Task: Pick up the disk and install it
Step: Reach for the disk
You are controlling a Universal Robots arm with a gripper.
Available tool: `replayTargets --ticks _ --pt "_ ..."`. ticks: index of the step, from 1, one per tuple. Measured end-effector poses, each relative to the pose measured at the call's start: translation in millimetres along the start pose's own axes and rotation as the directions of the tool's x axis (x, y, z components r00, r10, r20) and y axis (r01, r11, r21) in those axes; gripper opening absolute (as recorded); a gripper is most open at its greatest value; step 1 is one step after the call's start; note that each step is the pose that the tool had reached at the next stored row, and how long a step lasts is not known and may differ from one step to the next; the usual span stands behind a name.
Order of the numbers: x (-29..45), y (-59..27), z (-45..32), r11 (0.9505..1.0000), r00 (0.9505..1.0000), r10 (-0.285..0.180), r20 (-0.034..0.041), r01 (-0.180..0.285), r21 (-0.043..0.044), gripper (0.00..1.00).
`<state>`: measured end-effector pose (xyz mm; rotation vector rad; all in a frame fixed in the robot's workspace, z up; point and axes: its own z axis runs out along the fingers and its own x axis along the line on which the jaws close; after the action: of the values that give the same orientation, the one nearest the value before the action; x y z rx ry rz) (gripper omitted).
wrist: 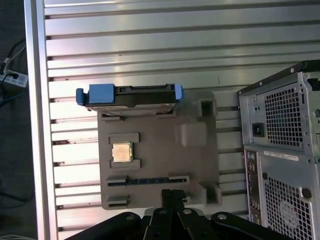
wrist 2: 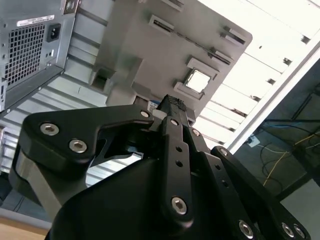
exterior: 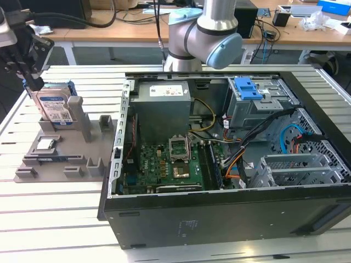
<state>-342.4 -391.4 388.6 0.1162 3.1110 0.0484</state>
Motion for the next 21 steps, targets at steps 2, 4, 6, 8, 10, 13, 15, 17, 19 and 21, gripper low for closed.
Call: replayTargets --ticks 2,4,6,8,10,13,15,17,19,21 --pt "3.7 6.2 0.4 1.0000 1.0000 0.000 0.0003 0.000 0.0064 0.11" --pt "5.5 12.6 1.0 0.9998 1.0000 -0.001 0.0003 0.001 0.0202 0.11" --pt "7.0 16.5 1.7 0.9995 1.0000 -0.001 -0.0012 0.001 0.0302 0.11" --pt "11.0 17.4 1.8 0.9995 1.0000 -0.001 -0.0014 0.001 0.0306 0.11" --pt "15.9 17.7 2.0 0.9995 1.0000 -0.001 -0.0013 0.001 0.0305 0.11" --pt "29.2 18.8 2.4 0.9995 1.0000 -0.001 -0.0014 0.001 0.0305 0.11" --pt "33.1 20.7 3.2 0.9995 1.0000 -0.001 -0.0012 0.001 0.0304 0.11" --pt "38.2 27.5 4.3 0.9995 1.0000 -0.001 -0.0013 0.001 0.0306 0.11" --pt "40.9 32.0 4.9 0.9995 1.0000 -0.001 -0.0014 0.001 0.0306 0.11" --pt "42.3 37.2 5.5 0.9995 1.0000 -0.001 -0.0013 0.001 0.0305 0.11"
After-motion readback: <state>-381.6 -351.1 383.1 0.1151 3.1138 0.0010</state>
